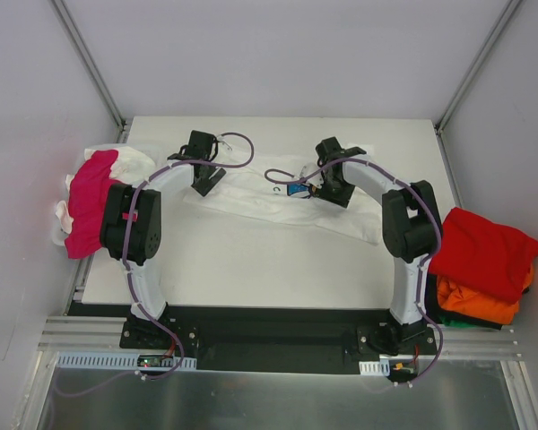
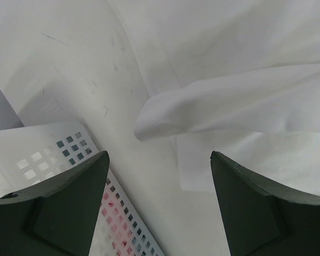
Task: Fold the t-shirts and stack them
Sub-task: Fold the flattened tshirt in 1/3 of the way
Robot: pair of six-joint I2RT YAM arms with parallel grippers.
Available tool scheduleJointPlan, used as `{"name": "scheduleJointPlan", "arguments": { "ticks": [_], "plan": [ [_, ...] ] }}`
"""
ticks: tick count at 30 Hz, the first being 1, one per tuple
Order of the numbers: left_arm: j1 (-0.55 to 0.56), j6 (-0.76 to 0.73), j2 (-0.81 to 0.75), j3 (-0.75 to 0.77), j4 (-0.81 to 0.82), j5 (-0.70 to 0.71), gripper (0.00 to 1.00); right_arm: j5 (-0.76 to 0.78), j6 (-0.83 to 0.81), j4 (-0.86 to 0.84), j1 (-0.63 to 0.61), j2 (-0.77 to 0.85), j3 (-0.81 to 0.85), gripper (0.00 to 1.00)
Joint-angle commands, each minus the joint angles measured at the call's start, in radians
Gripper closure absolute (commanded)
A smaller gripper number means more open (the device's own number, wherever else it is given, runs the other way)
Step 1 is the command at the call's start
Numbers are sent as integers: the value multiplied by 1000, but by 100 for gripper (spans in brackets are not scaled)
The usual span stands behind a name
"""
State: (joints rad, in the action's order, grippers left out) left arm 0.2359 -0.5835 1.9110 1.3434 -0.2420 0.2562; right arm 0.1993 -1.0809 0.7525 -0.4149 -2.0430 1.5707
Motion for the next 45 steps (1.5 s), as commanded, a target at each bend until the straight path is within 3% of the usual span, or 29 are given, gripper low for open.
{"name": "scheduleJointPlan", "arguments": {
  "ticks": [1,5,10,45],
  "plan": [
    [3,7,-27,-9,17,29,23,-26,12,10,-7,-13,34,58],
    [2,5,-27,-15,17,31,23,-24,10,11,-5,-17,35,69],
    [2,7,-27,-21,20,32,23,-15,9,21,-5,-17,55,99],
    [3,14,-18,-33,26,46,23,170,-47,15,-1,-151,347,99]
  ]
}}
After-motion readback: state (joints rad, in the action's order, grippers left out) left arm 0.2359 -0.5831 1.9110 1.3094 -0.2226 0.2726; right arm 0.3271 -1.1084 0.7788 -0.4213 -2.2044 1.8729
